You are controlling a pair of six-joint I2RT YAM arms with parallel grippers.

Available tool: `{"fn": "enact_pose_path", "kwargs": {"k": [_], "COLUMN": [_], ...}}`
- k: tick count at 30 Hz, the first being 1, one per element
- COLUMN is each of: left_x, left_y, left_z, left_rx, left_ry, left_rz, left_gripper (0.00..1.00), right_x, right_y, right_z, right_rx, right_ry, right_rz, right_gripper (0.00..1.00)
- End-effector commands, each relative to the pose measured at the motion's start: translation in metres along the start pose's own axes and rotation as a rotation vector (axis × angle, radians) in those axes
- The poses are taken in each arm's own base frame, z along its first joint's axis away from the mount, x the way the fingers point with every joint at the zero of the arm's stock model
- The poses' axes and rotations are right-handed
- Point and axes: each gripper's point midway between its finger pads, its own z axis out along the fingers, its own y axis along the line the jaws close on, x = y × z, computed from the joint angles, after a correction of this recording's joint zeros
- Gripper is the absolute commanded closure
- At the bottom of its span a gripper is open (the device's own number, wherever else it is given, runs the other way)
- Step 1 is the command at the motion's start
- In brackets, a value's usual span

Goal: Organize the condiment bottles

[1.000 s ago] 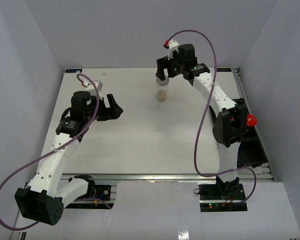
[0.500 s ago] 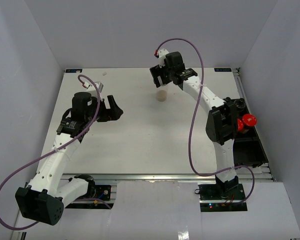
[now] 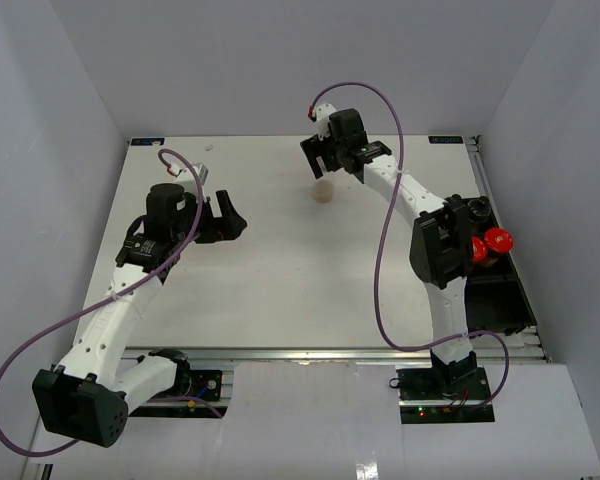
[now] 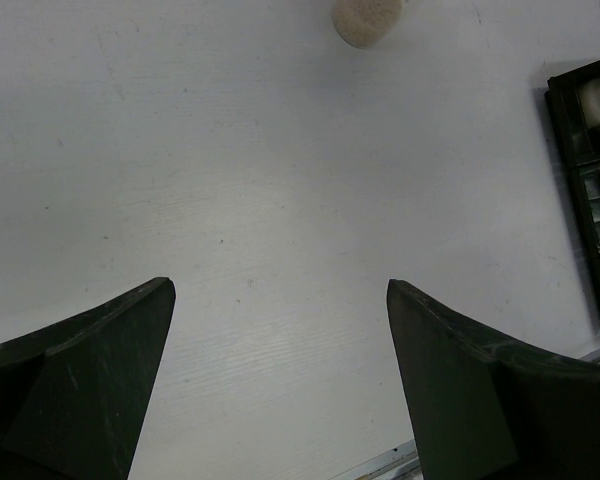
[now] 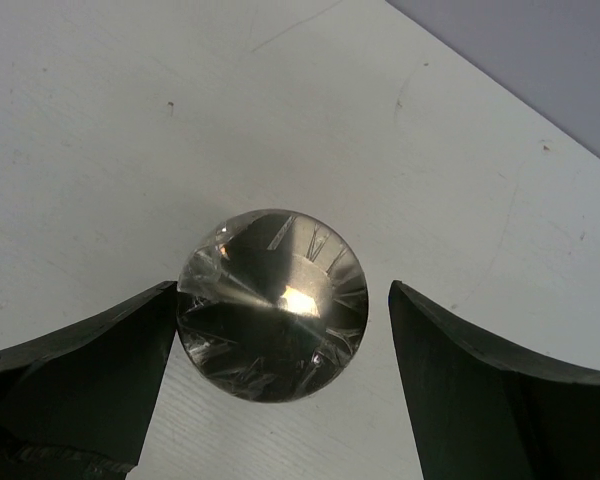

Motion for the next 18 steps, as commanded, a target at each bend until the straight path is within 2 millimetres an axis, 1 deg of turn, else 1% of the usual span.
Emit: {"fn": "enact_pose_path", "kwargs": {"k": [1, 5, 9, 10, 11, 16, 18], "left_x": [-0.0038, -0.0051, -0.0058, -0.0060, -0.0061, -0.0047, -0.0041], "left_y": [-0.0001, -0.0007, -0.0006, -0.0007, -0.0007, 0.0000, 0.0010], "left_z": [0.0004, 0.0005, 0.0002, 0.0002, 0.0003, 0.0012, 0.0010], "left_rx": [0.008, 0.009, 0.007, 0.007, 0.007, 0.005, 0.001], "left_ry": [-0.015, -0.016, -0.017, -0.018, -0.018, -0.013, -0.013], "left_rz": [0.014, 0.013, 0.014, 0.014, 0.014, 0.013, 0.012], "left_gripper": [0.02, 0.02, 0.02, 0.02, 0.02, 0.02, 0.02], "right_x": [-0.0156, -0.0143, -0.0121, -0.0112, -0.0104, -0.0129, -0.0143], "right_y": [-0.0012, -0.0001, 0.0012, 0.0005, 0.0000, -0.0036, -0.0050], "right_z": [0.0117, 0.0160, 0.0168, 0.0170, 0.0172, 0.0142, 0.0111], "right_rx": [0.006, 0.001, -0.001, 0.002, 0.004, 0.026, 0.036], "right_ry": [-0.043, -0.037, -0.036, -0.033, -0.031, -0.053, -0.063], "right_rz": [-0.018, -0.010, 0.005, 0.008, 0.010, 0.017, 0.019], "right_gripper": [0.10, 0.08, 0.02, 0.04, 0.07, 0.49, 0.61]}}
